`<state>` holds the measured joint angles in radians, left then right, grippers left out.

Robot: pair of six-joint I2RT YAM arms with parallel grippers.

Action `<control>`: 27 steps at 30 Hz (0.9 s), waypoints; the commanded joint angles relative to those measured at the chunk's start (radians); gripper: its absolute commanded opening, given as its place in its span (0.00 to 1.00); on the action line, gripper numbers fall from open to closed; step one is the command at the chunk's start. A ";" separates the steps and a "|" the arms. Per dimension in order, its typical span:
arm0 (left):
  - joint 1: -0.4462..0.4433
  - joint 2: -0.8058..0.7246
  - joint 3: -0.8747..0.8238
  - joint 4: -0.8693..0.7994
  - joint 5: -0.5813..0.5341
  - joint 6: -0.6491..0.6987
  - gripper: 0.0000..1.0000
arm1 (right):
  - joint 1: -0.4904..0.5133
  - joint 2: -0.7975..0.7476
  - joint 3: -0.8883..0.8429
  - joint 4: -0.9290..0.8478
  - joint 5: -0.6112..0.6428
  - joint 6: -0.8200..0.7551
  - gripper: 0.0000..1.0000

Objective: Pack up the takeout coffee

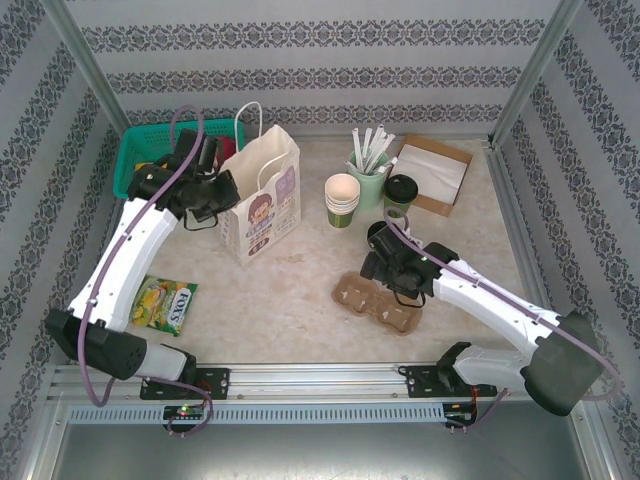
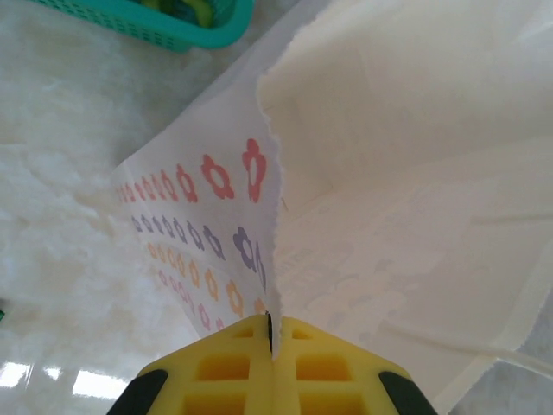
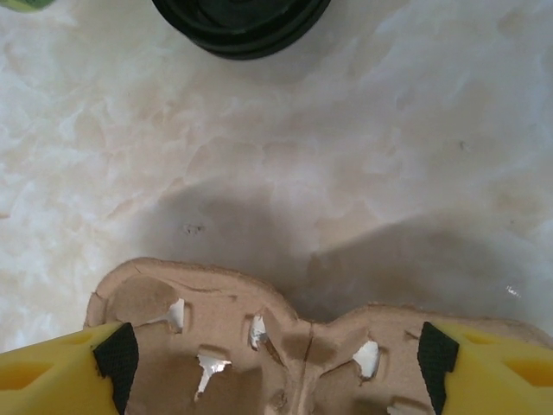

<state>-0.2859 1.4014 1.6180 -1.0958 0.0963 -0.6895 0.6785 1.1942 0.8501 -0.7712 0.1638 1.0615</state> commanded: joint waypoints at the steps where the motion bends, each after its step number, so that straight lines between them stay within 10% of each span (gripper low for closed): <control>1: 0.008 -0.057 -0.027 -0.081 0.100 0.101 0.00 | 0.028 0.009 0.001 -0.044 0.046 0.087 0.78; 13: 0.007 -0.111 -0.162 0.034 0.483 0.235 0.05 | 0.099 0.070 -0.080 -0.015 -0.047 0.192 0.54; 27: 0.038 -0.119 -0.145 0.004 0.438 0.360 0.66 | 0.126 0.141 -0.052 -0.020 -0.079 0.222 0.41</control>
<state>-0.2699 1.3010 1.4570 -1.1027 0.5415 -0.3767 0.7902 1.3163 0.7807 -0.7773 0.0914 1.2617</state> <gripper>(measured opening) 0.646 0.412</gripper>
